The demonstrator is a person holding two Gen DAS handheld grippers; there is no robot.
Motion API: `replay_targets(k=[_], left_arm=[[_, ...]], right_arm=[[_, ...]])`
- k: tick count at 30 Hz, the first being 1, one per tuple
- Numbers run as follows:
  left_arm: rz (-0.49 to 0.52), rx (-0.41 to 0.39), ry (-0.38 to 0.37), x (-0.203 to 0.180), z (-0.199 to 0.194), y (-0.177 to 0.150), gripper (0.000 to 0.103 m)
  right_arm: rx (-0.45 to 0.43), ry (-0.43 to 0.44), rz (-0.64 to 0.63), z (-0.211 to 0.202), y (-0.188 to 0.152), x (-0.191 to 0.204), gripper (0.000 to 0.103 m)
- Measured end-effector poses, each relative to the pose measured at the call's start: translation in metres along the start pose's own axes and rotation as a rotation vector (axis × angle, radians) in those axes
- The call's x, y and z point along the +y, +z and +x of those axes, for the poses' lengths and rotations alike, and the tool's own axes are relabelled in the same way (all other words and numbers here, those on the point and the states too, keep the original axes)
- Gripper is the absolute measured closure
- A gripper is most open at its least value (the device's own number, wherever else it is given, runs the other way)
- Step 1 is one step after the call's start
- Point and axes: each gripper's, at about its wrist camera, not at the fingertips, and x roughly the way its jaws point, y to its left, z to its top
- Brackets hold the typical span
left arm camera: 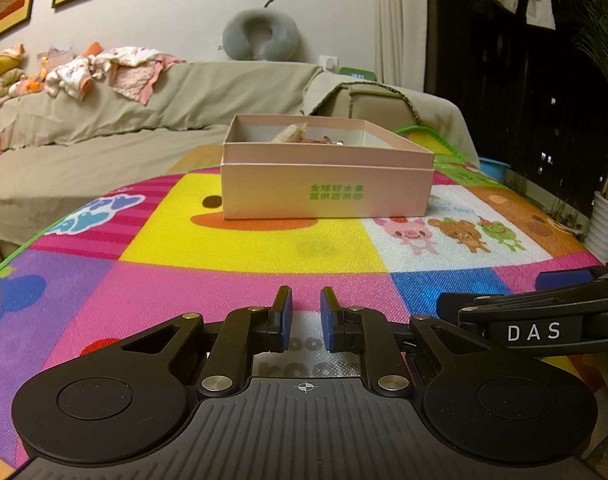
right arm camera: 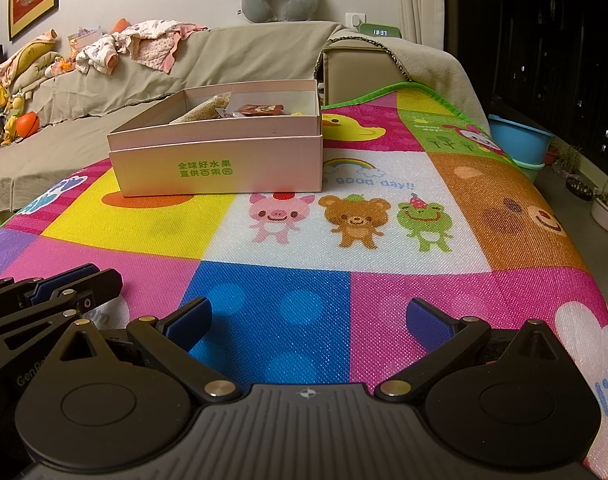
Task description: Organize objects
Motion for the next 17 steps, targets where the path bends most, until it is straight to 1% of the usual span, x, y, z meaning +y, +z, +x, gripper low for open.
replay_targets(k=[17], left_arm=[[-0.014, 0.006, -0.013, 0.0028, 0.0007, 0.0008, 0.086]], right_arm=[[0.010, -0.005, -0.001, 0.0005, 0.0017, 0.0019, 0.000]])
